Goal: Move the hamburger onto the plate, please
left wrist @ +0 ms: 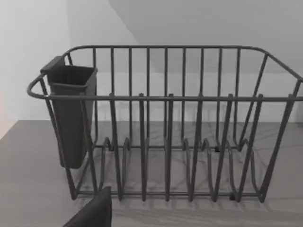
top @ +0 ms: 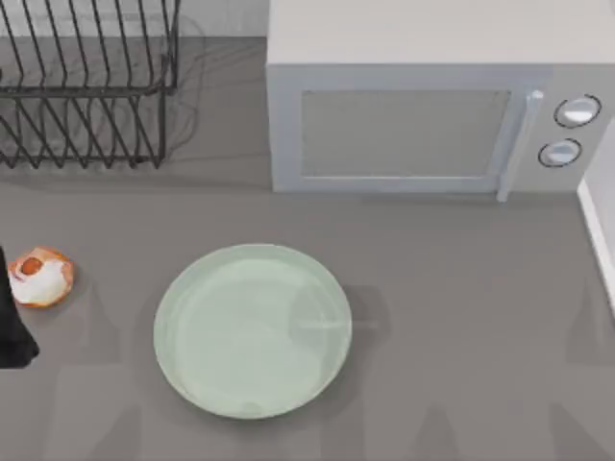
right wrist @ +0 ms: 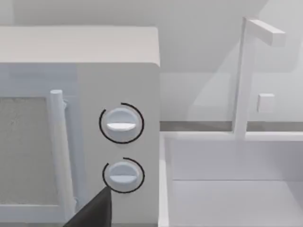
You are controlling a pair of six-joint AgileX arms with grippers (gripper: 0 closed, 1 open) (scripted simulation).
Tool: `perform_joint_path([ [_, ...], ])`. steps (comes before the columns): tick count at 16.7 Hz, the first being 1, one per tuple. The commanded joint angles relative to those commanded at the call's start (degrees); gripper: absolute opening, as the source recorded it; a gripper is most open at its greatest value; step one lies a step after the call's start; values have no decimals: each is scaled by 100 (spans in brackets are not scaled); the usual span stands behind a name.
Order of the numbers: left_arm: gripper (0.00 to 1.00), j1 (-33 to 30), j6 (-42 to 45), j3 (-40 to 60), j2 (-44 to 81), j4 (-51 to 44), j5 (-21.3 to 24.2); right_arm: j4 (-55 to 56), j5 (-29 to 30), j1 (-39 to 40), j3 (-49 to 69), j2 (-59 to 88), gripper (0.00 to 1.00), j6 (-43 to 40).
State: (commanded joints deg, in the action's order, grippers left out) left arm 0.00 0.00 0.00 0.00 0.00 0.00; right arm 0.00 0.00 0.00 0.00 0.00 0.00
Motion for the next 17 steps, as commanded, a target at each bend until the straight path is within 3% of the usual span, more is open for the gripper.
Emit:
perform_joint_path([
  [4,100,3,87,160,176,-118,-3,0,0,0,0,0,100,0],
  [8,100,-1,577,1056,1258,-769,3,0,0,0,0,0,100,0],
  [17,100,-20,2398,4361,6187,-3284,34,0,0,0,0,0,100,0],
])
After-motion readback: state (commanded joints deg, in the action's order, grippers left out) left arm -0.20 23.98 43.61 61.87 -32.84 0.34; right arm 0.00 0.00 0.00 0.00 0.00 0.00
